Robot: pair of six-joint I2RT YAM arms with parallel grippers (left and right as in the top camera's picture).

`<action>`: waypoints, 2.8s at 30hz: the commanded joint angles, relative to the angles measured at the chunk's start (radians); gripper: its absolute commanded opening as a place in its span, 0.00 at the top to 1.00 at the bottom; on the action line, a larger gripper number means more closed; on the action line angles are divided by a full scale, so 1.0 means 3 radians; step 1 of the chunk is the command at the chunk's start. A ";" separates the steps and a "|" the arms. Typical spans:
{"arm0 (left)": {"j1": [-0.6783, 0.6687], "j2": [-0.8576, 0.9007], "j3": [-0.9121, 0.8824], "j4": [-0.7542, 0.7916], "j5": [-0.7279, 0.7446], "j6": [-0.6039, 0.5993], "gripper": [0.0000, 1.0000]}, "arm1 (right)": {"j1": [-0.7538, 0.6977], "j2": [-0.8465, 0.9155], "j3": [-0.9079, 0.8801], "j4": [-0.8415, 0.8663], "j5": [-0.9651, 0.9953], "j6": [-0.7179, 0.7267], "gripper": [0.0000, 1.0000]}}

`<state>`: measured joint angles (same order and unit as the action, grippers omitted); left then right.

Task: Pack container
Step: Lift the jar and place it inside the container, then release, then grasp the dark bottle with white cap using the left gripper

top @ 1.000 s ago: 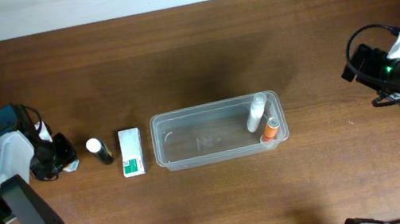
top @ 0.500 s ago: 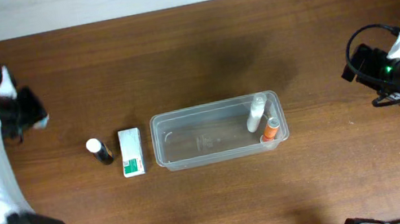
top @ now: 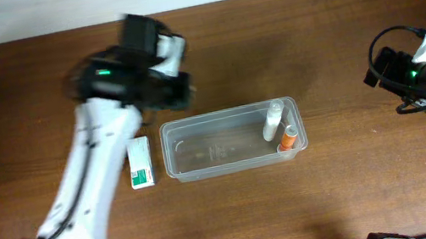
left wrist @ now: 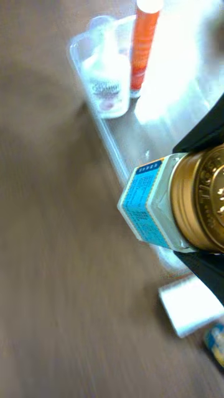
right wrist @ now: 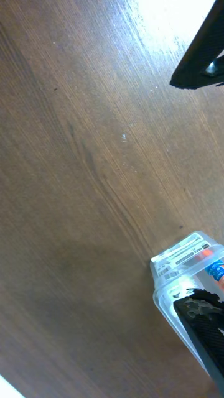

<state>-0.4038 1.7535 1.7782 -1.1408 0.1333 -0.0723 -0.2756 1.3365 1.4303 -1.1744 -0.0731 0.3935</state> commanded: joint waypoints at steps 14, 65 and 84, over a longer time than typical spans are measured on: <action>-0.0767 0.1066 -0.0319 0.0554 0.0158 -0.0070 0.74 | -0.0022 0.0005 0.0020 0.0000 -0.0006 0.0025 0.02; 0.0561 0.0773 0.0469 -0.1016 -0.0823 -0.0169 0.24 | -0.0022 0.0005 0.0020 0.0000 -0.0006 0.0025 0.01; 0.1400 0.0773 0.0074 -0.1389 -0.0590 -0.0165 0.28 | -0.0022 0.0005 0.0020 0.0000 -0.0006 0.0025 0.01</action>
<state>0.0147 1.9900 1.8503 -1.5826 -0.0589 -0.1169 -0.2756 1.3365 1.4303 -1.1744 -0.0731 0.3931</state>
